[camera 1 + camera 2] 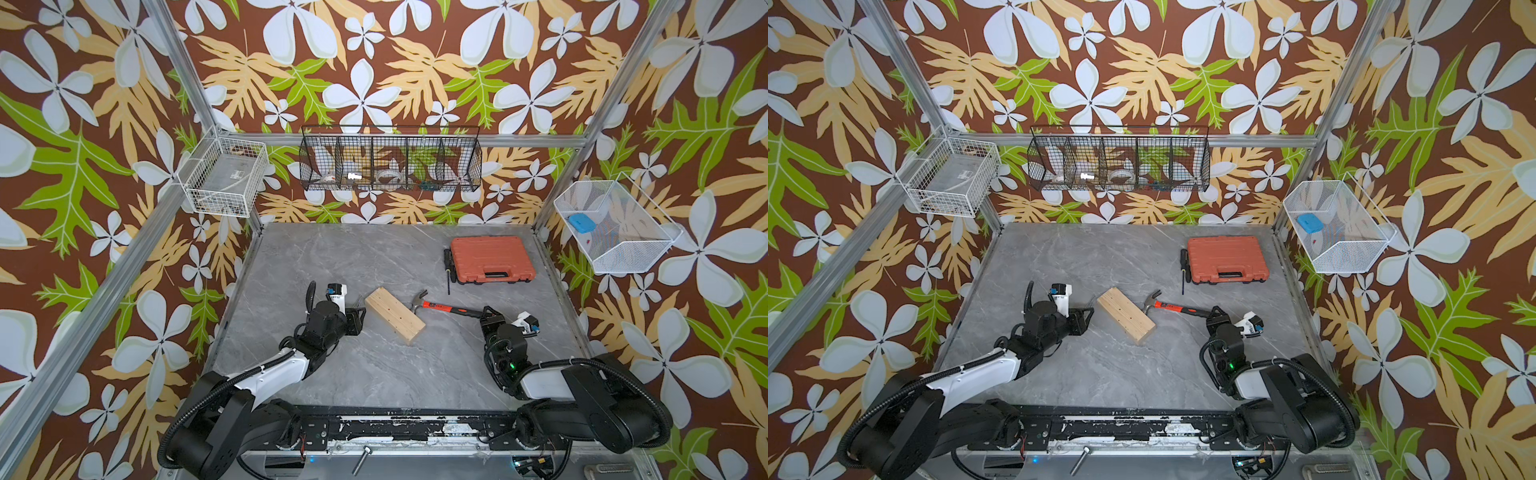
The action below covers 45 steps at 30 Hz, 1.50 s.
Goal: Use a claw hammer to pull out a nail
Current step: Place the hammer at the center of the board, then reset both arms
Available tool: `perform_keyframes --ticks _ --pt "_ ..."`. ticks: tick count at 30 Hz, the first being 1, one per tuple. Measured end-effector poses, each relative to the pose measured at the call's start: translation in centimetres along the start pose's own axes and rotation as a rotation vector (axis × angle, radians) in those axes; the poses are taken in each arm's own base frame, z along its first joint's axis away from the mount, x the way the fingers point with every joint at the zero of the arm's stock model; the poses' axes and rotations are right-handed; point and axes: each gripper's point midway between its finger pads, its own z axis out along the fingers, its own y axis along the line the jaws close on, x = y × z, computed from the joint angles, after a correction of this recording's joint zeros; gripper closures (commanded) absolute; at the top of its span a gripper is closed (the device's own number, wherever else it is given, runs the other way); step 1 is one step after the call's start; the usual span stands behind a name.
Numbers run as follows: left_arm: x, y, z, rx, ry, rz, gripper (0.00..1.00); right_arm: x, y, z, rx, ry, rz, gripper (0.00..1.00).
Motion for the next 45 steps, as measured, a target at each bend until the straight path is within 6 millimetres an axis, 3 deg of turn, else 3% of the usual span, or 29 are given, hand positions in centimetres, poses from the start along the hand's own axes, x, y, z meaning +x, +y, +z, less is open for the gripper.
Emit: perform_keyframes --ticks 10,15,18,22,28,36,41,45 --pt "-0.3 0.1 -0.2 -0.010 -0.016 -0.004 0.54 1.0 -3.2 0.4 0.117 0.026 0.031 0.36" --pt "-0.5 0.2 -0.3 -0.015 -0.024 -0.004 0.54 0.8 -2.2 0.7 0.125 0.020 0.063 0.17" --pt "-0.5 0.3 -0.3 -0.023 -0.026 -0.004 0.54 0.4 -1.7 0.6 0.149 0.012 0.065 0.00" --pt "-0.5 0.6 -0.4 -0.038 -0.025 -0.004 0.54 -0.6 -1.4 0.0 0.199 -0.013 0.045 0.00" --pt "-1.2 0.7 -0.5 -0.064 -0.037 -0.003 0.53 -1.5 -3.1 -1.3 0.311 -0.039 -0.012 0.00" --pt "-3.4 1.5 -1.6 -0.145 -0.090 0.029 0.49 -3.8 -1.0 -2.4 0.348 -0.087 -0.161 0.00" --pt "-6.3 4.9 -3.0 -0.264 -0.156 0.005 0.44 -5.6 1.4 -2.5 0.318 -0.127 -0.362 0.00" --pt "-8.4 8.5 -4.5 -0.405 -0.219 0.003 0.29 -6.8 4.6 -1.2 0.289 -0.147 -0.649 0.01"
